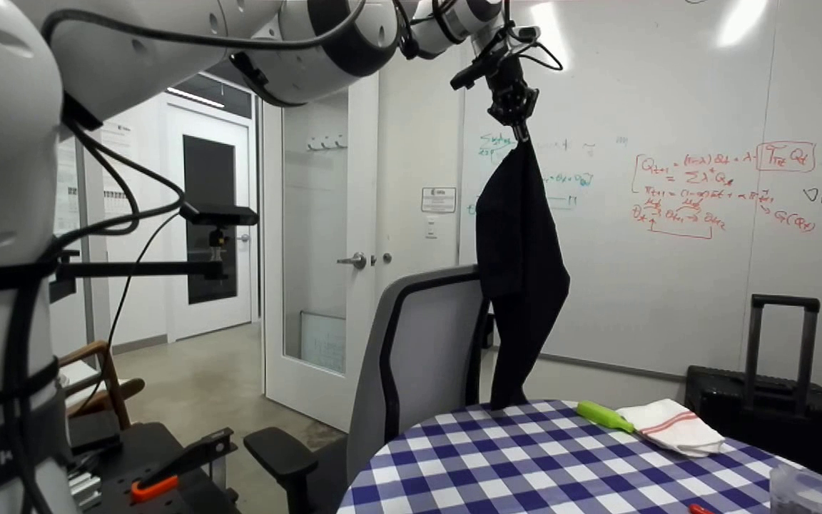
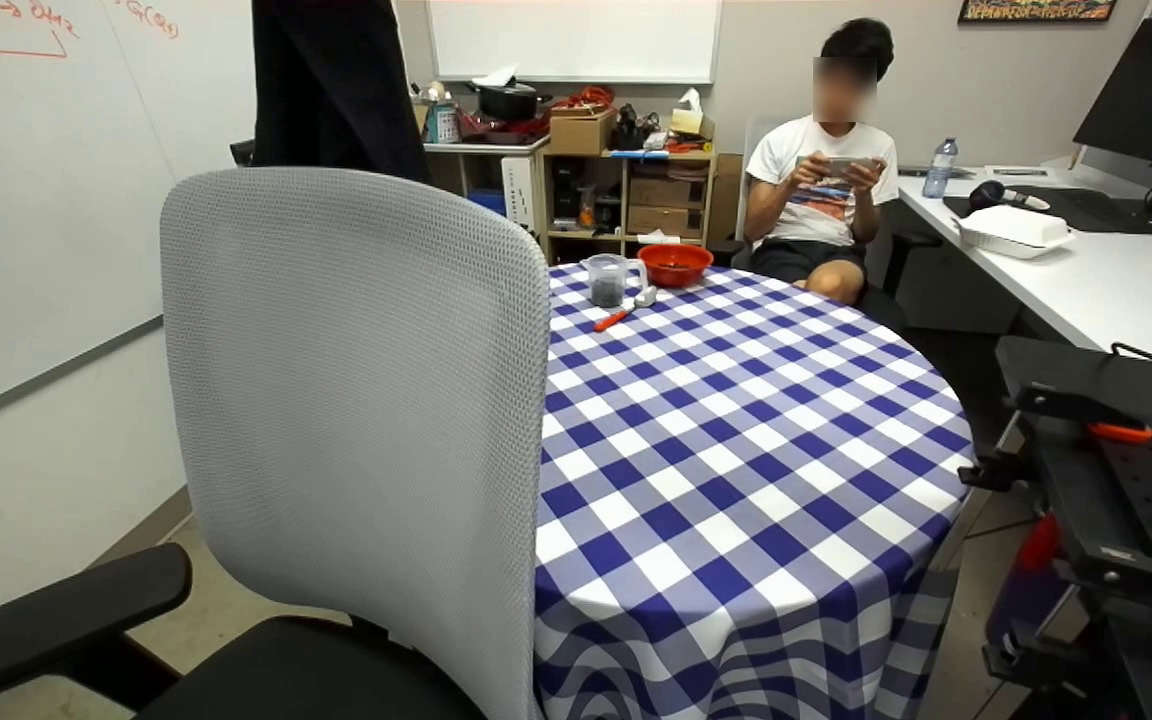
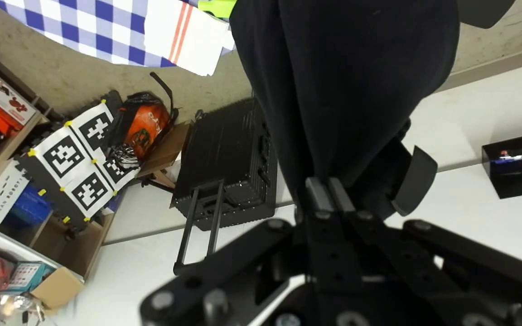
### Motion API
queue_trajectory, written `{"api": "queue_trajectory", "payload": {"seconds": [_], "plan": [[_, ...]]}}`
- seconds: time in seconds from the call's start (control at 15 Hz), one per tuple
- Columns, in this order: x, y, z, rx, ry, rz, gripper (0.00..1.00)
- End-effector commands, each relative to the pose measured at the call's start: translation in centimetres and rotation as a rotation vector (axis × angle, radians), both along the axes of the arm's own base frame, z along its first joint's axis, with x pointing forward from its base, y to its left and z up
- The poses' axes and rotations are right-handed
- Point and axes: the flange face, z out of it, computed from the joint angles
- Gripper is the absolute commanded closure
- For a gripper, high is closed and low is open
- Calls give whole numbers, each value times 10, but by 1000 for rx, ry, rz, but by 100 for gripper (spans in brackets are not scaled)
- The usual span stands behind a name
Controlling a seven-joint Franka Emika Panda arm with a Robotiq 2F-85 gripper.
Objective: Put the cloth on the back rest of the chair
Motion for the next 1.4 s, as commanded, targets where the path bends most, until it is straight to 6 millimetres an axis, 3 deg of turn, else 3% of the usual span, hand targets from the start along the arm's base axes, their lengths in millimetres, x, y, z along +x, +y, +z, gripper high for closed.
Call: {"api": "queue_trajectory", "payload": {"seconds": [0.0,0.27,0.53,0.8,1.0,1.33], "plan": [[-23,35,32,-83,15,39,98],[-38,97,26,-120,112,225,98],[-45,168,-17,-150,234,405,98],[-53,221,-76,-197,393,539,98],[-61,253,-132,-247,546,610,98],[-72,282,-235,-326,787,720,97]]}}
